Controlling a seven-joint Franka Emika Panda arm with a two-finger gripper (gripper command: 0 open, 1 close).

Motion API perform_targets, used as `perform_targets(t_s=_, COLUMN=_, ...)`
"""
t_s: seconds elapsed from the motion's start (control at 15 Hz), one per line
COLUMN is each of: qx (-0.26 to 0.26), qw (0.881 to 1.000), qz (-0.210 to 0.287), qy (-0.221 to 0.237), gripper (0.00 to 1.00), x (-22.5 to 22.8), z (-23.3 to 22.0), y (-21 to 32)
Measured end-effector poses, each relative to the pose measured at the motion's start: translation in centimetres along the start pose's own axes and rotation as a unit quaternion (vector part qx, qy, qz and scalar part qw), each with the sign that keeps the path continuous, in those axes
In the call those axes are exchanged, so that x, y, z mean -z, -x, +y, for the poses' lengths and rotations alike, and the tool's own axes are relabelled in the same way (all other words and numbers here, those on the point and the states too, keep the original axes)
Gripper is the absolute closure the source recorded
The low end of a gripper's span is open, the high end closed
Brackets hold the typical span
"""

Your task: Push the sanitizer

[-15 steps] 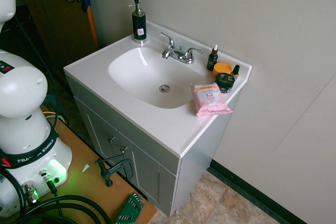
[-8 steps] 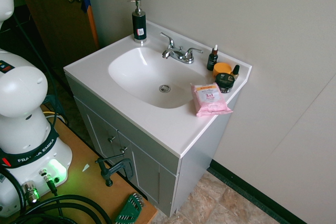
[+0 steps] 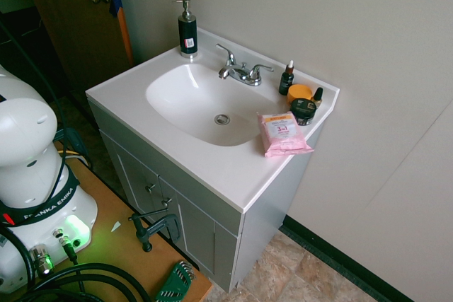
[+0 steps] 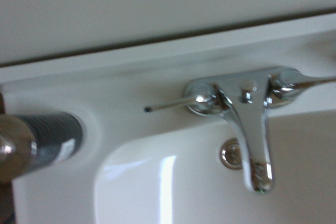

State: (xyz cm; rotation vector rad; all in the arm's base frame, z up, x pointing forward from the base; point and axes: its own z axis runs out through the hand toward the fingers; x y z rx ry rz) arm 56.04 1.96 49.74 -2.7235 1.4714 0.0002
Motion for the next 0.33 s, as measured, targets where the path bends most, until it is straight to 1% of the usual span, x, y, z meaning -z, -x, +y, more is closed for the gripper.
perform_targets(t_s=0.13, qx=0.004, qw=1.000, qz=-0.004, qy=0.006, gripper=0.00, x=-1.0, z=3.8, y=-0.3)
perform_targets(t_s=0.33, qx=0.018, qw=1.000, qz=-0.011, qy=0.014, gripper=0.00, x=-3.3, z=8.4, y=1.5)
